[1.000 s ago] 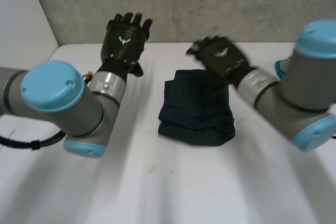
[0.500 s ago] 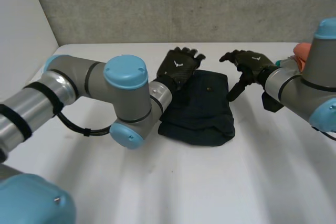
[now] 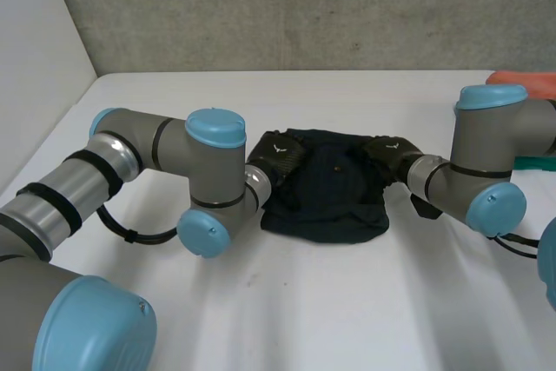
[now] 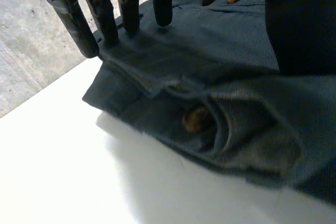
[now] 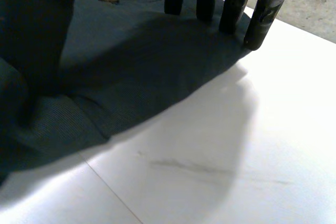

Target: Fold the laundry.

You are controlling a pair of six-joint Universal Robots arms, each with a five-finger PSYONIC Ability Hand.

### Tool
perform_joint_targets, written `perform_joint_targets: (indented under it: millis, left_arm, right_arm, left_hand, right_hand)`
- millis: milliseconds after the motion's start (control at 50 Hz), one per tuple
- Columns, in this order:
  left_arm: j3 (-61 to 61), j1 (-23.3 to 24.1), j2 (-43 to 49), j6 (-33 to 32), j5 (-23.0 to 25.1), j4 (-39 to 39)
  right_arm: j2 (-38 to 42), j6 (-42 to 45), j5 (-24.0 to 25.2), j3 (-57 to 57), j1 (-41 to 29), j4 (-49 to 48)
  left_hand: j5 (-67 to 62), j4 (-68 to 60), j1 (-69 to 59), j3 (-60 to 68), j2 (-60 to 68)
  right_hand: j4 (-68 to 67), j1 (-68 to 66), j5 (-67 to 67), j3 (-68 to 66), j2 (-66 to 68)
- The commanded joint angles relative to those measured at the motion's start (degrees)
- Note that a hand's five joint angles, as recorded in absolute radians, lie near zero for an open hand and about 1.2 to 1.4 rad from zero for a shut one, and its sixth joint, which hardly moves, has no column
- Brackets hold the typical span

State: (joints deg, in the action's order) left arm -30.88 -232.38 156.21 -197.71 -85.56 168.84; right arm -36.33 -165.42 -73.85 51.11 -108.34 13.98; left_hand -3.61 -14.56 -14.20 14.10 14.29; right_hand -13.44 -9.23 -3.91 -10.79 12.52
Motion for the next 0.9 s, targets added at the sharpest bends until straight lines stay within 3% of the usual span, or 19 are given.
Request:
perform_joint_targets:
  millis: [20,300,500,700,900]
  left_arm:
    - [-0.59,0.09,0.68,-3.48,-0.13,-0.18]
    - [-0.59,0.09,-4.94,-2.86,0.48,0.08]
    - [-12.09,-1.76,-22.42,4.25,1.27,0.52]
    - [-29.93,-2.2,-37.45,6.1,13.39,0.43]
    - [-38.03,-4.04,-44.32,7.77,22.54,0.43]
  right_arm:
    - [0.47,4.58,-2.35,-0.75,-0.03,0.17]
    - [-8.91,6.69,-2.79,3.64,-1.61,-4.66]
    - [-25.26,6.96,-9.73,17.33,-1.43,-14.15]
    - [-32.22,5.81,-8.77,36.68,-2.66,-17.75]
    - [-30.91,5.72,-7.72,50.67,-7.66,-37.08]
  left_hand:
    - [-2.83,-1.88,-2.24,2.34,2.15]
    - [-0.31,0.64,0.28,-0.18,-0.37]
    - [3.22,4.17,3.81,-3.72,-3.9]
    - [3.39,4.34,3.98,-3.88,-4.07]
    - [3.06,4.01,3.65,-3.55,-3.74]
  right_hand:
    - [3.44,-0.77,3.91,0.79,-2.52]
    - [3.44,-0.77,3.91,0.79,-2.52]
    - [3.44,-0.77,3.91,0.79,-2.52]
    - [3.44,-0.77,3.91,0.79,-2.52]
    - [3.44,-0.77,3.91,0.79,-2.52]
